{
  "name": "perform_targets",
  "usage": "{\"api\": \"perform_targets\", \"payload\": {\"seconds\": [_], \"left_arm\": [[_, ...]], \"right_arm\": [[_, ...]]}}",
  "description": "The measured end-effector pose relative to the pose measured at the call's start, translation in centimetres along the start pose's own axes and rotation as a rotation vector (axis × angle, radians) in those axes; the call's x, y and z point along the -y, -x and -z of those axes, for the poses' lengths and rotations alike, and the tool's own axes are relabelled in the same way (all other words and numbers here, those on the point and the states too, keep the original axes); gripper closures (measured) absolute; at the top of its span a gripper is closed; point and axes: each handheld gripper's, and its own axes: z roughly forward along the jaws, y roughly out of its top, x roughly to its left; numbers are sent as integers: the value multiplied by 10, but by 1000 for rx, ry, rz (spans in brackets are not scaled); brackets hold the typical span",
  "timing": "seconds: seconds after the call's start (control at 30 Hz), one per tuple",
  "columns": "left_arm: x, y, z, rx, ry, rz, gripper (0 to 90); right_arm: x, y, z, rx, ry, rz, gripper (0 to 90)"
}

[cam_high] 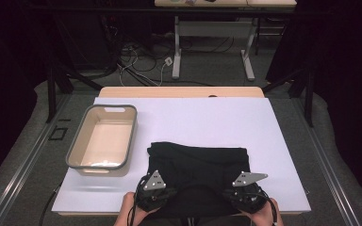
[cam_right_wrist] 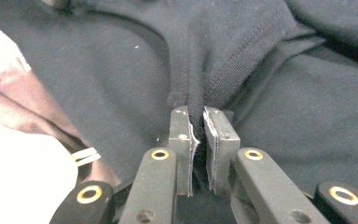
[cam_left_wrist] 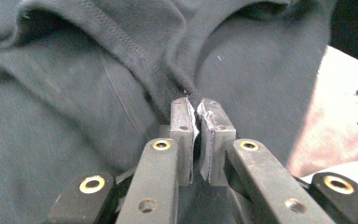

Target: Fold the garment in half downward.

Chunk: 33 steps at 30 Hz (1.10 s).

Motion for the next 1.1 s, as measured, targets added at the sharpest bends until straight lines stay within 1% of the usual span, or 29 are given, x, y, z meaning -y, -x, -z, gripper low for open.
{"api": "perform_targets", "payload": {"seconds": [0.03, 0.07, 0.1, 0.13, 0.2, 0.23, 0.27, 0.3, 0.33, 0.37, 0.4, 0.43, 0.47, 0.5, 0.53, 0.57, 0.6, 0.63, 0.67, 0.73, 0.77, 0.8, 0.83, 0.87, 0.9, 0.93, 0.97, 1.0, 1.1], "left_arm": [[2, 1, 1, 3, -3, 1, 849], [6, 1, 3, 8, -1, 11, 849], [8, 2, 4, 11, -5, 14, 849], [11, 3, 5, 11, -9, 9, 848], [15, 5, 8, 12, -5, 13, 844], [15, 5, 8, 10, -6, 7, 842], [16, 5, 9, 9, -16, 12, 833], [16, 5, 8, 9, -21, 16, 805], [15, 4, 8, 7, -29, 4, 771], [14, 4, 8, 7, -25, 5, 719], [12, 5, 8, 6, -28, 11, 657], [11, 5, 8, -4, -27, 4, 590], [9, 5, 8, -13, -25, 6, 539], [6, 5, 8, -12, -8, 6, 507], [4, 6, 8, -17, 6, 0, 491], [0, 6, 7, -21, 11, -7, 482], [-3, 7, 5, -19, 11, -18, 482], [-5, 9, 2, -26, 11, -33, 485], [-7, 9, -1, -35, 7, -44, 502], [-10, 8, -10, -25, -22, -42, 550], [-11, 8, -14, -15, -30, -44, 587], [-10, 8, -18, -14, -44, -44, 632], [-9, 7, -21, -15, -50, -56, 672], [-8, 7, -21, -26, -32, -50, 726], [-7, 6, -20, -24, -32, -45, 783], [-7, 5, -19, -23, -33, -45, 818], [-6, 5, -18, -20, -28, -44, 840], [-5, 5, -17, -12, -26, -31, 850], [-5, 7, -14, -2, -12, -39, 860]], "right_arm": [[2, -2, 1, -4, -9, -2, 827], [5, -4, 1, -5, -11, -2, 827], [8, -6, 1, -11, -20, -13, 826], [11, -7, 1, -10, -27, -1, 826], [16, -9, 3, -14, -34, 1, 825], [18, -10, 3, -17, -35, -1, 820], [19, -10, 3, -22, -39, -7, 810], [19, -10, 3, -23, -42, -6, 785], [19, -9, 2, -32, -46, -7, 729], [18, -8, 2, -44, -39, -12, 653], [17, -8, 2, -41, -32, -20, 623], [16, -7, 2, -47, -22, -19, 587], [15, -6, 3, -50, -13, -24, 547], [13, -6, 4, -50, -4, -33, 512], [12, -5, 4, -49, 7, -32, 500], [10, -4, 4, -48, 15, -27, 491], [8, -4, 5, -48, 20, -36, 495], [6, -3, 3, -45, 31, -35, 504], [4, -3, 2, -51, 25, -24, 522], [0, -3, -3, -50, 21, -17, 578], [-1, -3, -6, -58, 2, -24, 598], [-2, -2, -11, -50, 0, -21, 639], [-2, -1, -14, -52, -17, -21, 690], [-2, -1, -17, -53, -22, -24, 724], [-2, 0, -18, -55, -31, -22, 775], [-1, 0, -19, -52, -27, -30, 804], [0, 0, -20, -52, -29, -30, 838], [0, 0, -20, -59, -41, -35, 862], [2, -1, -18, -50, -37, -33, 882]]}}
